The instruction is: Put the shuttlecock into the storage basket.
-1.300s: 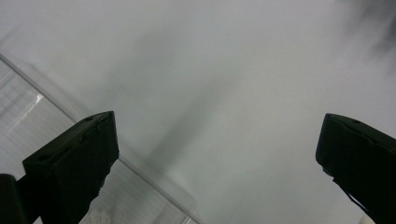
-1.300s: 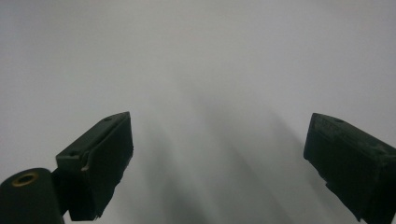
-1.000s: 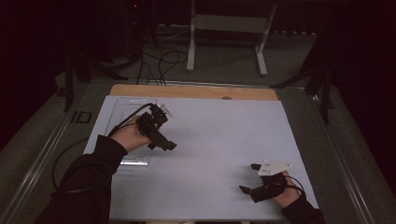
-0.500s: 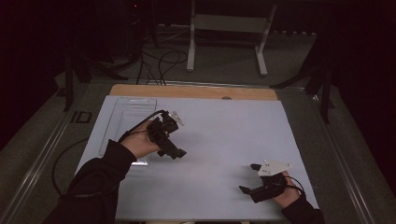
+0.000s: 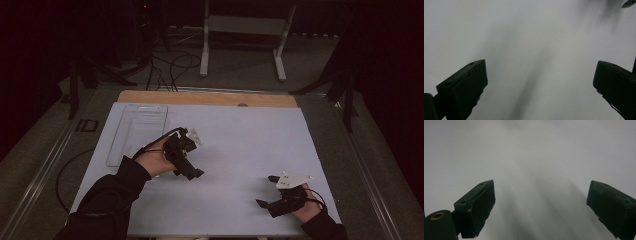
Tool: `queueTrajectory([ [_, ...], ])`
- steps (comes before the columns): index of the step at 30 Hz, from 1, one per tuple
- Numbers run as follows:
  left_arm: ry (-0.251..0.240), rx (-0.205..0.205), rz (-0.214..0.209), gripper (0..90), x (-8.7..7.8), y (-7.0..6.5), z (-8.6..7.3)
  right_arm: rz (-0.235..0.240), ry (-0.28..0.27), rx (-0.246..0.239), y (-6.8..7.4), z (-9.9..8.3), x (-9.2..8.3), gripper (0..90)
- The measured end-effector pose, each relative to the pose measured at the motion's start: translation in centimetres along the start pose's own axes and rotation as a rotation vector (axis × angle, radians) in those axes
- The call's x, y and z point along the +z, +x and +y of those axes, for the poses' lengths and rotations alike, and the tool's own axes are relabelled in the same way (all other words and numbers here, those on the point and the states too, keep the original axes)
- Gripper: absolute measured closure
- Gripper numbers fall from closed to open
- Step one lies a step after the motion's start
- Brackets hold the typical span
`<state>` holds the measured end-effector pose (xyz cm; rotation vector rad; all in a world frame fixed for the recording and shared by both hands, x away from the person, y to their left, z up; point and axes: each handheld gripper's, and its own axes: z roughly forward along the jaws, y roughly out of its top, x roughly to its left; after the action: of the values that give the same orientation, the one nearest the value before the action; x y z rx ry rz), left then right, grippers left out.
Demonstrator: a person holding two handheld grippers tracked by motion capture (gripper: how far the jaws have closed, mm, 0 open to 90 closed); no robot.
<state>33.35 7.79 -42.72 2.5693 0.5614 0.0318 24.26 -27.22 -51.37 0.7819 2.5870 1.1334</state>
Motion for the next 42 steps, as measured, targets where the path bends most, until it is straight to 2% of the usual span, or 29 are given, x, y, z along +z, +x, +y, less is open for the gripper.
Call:
queueTrajectory([
  [4, -0.029, 0.004, -0.025, 0.2, 0.4, -0.2, -0.3, 0.001, 0.001, 0.000, 0.0, 0.0, 0.0, 8.2],
  [10, -0.042, 0.066, -0.003, 0.2, 0.9, -0.9, -0.8, 0.000, -0.002, 0.002, 0.0, 0.0, 0.0, 8.2],
  [18, -0.082, 0.064, -0.043, 0.3, 1.7, -1.5, -1.7, 0.005, 0.000, 0.000, 0.0, 0.0, 0.0, 8.2],
  [26, -0.107, 0.067, -0.052, 0.3, 1.9, -2.0, -2.6, 0.010, -0.001, 0.004, 0.1, 0.0, 0.0, 8.2],
  [30, -0.106, 0.092, -0.055, 0.3, 2.1, -2.5, -3.3, 0.012, -0.002, 0.006, 0.1, 0.0, 0.0, 8.2],
  [31, -0.109, 0.118, -0.054, 0.2, 2.2, -2.7, -3.7, 0.014, -0.003, 0.007, 0.1, 0.0, 0.0, 8.2],
  [32, -0.104, 0.127, -0.053, 0.2, 2.2, -2.7, -3.9, 0.013, -0.002, 0.006, 0.1, 0.0, 0.0, 8.2],
  [36, -0.118, 0.123, -0.046, 0.2, 2.3, -2.9, -4.6, 0.012, -0.001, 0.004, 0.2, 0.0, 0.0, 8.2],
  [42, -0.122, 0.112, -0.061, 0.3, 2.5, -3.1, -5.6, 0.014, -0.001, 0.001, 0.2, 0.0, 0.0, 8.2],
])
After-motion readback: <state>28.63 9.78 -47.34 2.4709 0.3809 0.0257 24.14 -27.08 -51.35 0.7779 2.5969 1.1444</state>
